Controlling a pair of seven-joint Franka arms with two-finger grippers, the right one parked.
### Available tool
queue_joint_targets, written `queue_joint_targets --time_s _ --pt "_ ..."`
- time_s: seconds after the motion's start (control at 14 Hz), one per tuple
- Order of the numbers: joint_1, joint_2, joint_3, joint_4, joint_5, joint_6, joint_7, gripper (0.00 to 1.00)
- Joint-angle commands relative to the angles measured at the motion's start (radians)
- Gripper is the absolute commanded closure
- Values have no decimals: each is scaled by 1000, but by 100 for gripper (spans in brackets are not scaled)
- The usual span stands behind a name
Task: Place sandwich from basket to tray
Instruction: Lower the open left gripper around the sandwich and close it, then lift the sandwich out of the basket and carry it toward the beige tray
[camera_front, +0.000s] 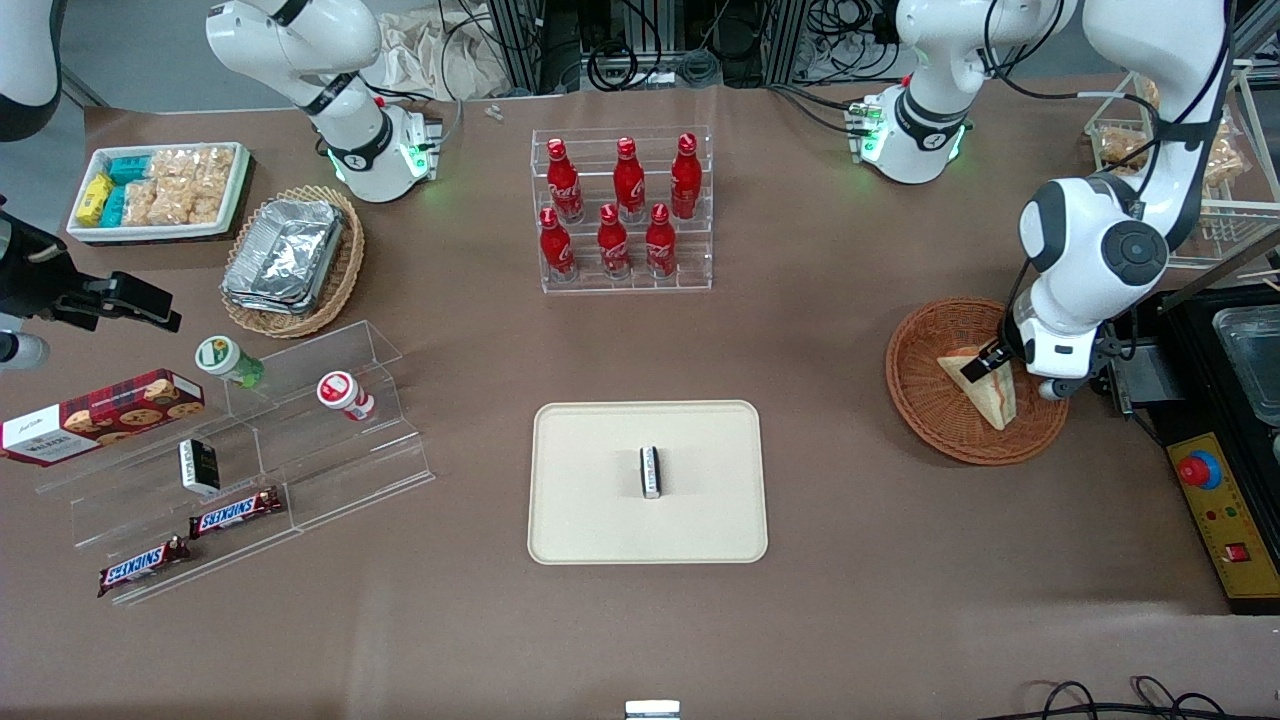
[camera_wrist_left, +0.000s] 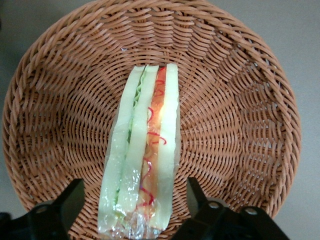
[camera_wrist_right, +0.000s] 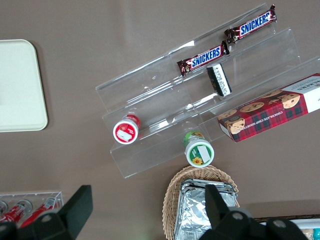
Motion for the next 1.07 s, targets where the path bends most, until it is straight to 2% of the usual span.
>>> queue_joint_targets --time_s 0.0,0.43,0.57,0.71,0.86,1.0 --pt "4 -10 -1 -26 15 41 -25 100" --pt "3 -24 -1 -9 15 29 -21 100" --pt "3 -82 -1 21 24 -54 -2 100" --pt "1 -102 -4 163 32 -243 16 100" --pt "-8 -87 -8 370 35 -493 22 100" --pt "-14 -81 -27 529 35 -637 50 100"
